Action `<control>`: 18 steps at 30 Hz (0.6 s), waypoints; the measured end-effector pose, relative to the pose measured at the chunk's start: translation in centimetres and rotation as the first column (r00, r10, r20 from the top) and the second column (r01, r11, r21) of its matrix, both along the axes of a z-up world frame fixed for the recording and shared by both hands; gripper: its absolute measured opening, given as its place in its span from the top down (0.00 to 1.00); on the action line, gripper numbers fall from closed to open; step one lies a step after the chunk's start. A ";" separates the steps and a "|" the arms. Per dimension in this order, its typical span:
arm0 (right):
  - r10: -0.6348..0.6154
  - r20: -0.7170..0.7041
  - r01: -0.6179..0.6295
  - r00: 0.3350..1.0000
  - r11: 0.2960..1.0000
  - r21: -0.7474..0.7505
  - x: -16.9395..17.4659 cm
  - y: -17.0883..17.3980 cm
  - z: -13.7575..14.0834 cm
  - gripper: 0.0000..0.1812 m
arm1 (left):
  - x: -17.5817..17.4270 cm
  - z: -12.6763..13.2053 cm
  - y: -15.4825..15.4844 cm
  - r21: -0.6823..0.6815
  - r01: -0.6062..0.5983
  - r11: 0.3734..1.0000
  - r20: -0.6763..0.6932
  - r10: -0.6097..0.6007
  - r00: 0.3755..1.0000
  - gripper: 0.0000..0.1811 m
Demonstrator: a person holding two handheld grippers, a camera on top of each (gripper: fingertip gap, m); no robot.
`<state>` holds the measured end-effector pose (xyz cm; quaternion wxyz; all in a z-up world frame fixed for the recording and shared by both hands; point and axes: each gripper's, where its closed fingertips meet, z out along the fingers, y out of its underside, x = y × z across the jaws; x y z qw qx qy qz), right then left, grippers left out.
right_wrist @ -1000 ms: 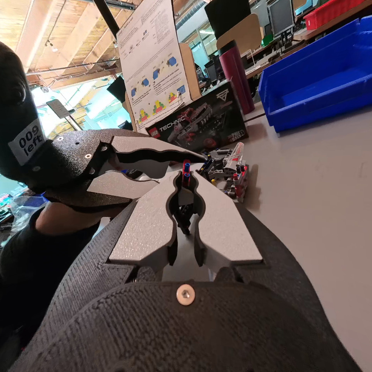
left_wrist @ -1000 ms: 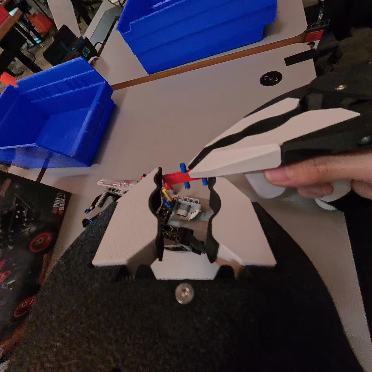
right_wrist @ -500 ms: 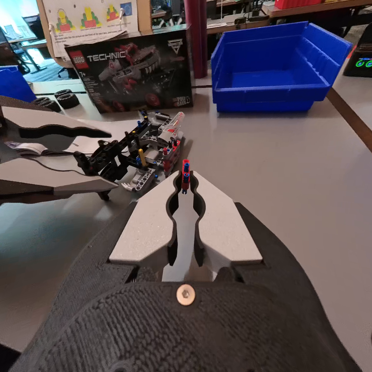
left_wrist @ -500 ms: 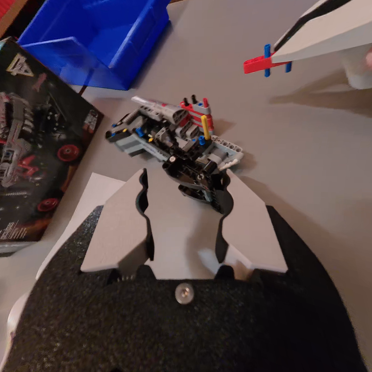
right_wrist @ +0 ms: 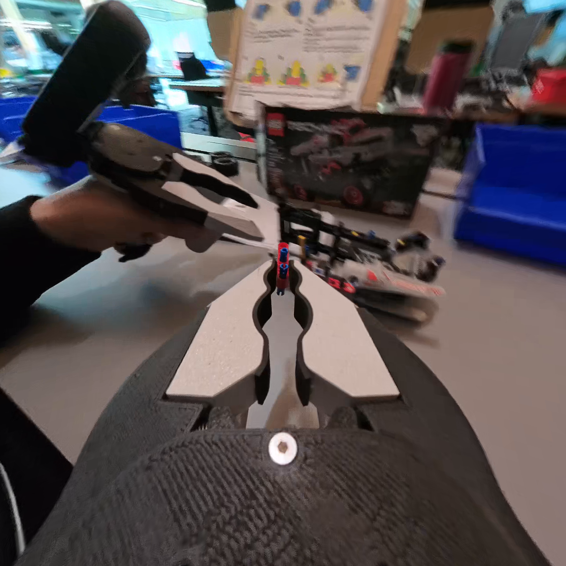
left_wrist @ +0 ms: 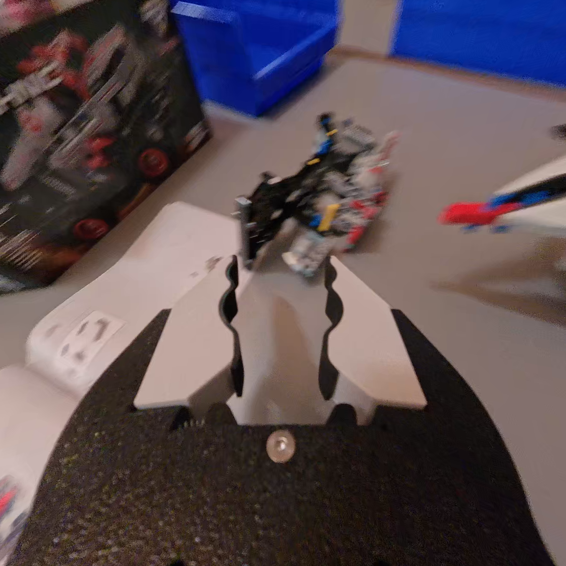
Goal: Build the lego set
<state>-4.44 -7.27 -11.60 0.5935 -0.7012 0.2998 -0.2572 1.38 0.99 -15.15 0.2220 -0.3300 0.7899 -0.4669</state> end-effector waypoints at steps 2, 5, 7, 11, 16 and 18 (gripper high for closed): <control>0.111 0.077 -0.104 0.991 0.991 -0.087 -1.2 2.1 -0.1 0.97 | -3.9 1.3 -2.0 -0.080 0.245 0.966 0.066 -0.240 0.968 0.79; 0.269 0.044 -0.253 0.962 0.942 -0.220 -2.0 3.7 -1.6 0.97 | -8.2 1.7 -2.8 -0.107 0.487 0.867 0.081 -0.480 0.873 0.80; 0.387 0.020 -0.373 0.922 0.900 -0.225 -2.8 4.8 -1.8 0.97 | -8.2 1.5 -2.4 -0.067 0.501 0.863 0.077 -0.496 0.865 0.82; 0.453 -0.022 -0.448 0.891 0.870 -0.208 -2.3 5.5 -1.8 0.97 | -7.5 0.9 -1.6 0.003 0.482 0.876 0.040 -0.482 0.875 0.85; 0.213 -0.055 -0.219 0.976 0.963 -0.157 1.0 4.4 -2.2 0.97 | -5.9 0.6 -0.6 -0.095 0.299 0.949 -0.075 -0.306 0.949 0.91; 0.168 0.024 -0.163 0.985 0.974 -0.155 1.1 4.5 -1.8 0.97 | -6.4 0.3 -1.4 -0.259 0.248 0.934 -0.216 -0.306 0.927 0.89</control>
